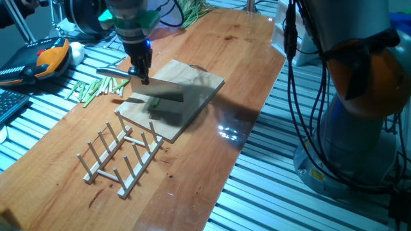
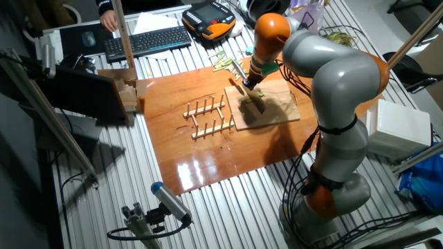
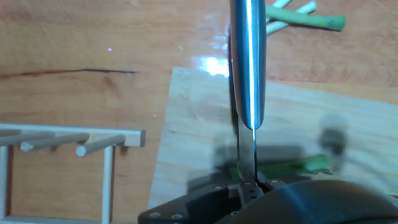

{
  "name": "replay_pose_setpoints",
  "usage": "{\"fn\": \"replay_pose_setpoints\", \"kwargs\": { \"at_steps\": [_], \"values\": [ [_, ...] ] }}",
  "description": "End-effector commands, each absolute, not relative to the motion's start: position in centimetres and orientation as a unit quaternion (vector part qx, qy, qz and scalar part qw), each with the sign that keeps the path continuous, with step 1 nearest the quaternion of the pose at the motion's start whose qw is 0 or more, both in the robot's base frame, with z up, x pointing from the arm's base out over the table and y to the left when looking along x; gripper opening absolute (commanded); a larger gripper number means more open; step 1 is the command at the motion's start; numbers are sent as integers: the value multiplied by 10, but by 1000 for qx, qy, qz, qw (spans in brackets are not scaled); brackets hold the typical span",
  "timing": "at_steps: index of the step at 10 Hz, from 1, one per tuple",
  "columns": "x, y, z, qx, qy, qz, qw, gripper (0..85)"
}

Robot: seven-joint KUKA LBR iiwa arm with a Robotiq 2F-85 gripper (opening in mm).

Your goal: Chop the green garlic

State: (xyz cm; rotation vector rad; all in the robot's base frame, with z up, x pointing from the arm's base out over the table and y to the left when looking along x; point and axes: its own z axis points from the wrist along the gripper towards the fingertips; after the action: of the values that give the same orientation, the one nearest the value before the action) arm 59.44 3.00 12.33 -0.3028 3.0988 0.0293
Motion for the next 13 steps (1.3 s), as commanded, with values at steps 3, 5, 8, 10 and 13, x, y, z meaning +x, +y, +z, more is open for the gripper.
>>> {"fn": "replay_pose_setpoints", "kwargs": {
  "at_steps": [3, 5, 8, 10, 13],
  "values": [
    [587, 38, 109, -95, 995, 6, 22, 0],
    [592, 30, 106, -108, 994, 10, 24, 0],
    [591, 28, 105, -110, 994, 14, 24, 0],
    [591, 29, 113, -109, 994, 10, 22, 0],
    [592, 28, 114, -107, 994, 6, 22, 0]
  ]
}}
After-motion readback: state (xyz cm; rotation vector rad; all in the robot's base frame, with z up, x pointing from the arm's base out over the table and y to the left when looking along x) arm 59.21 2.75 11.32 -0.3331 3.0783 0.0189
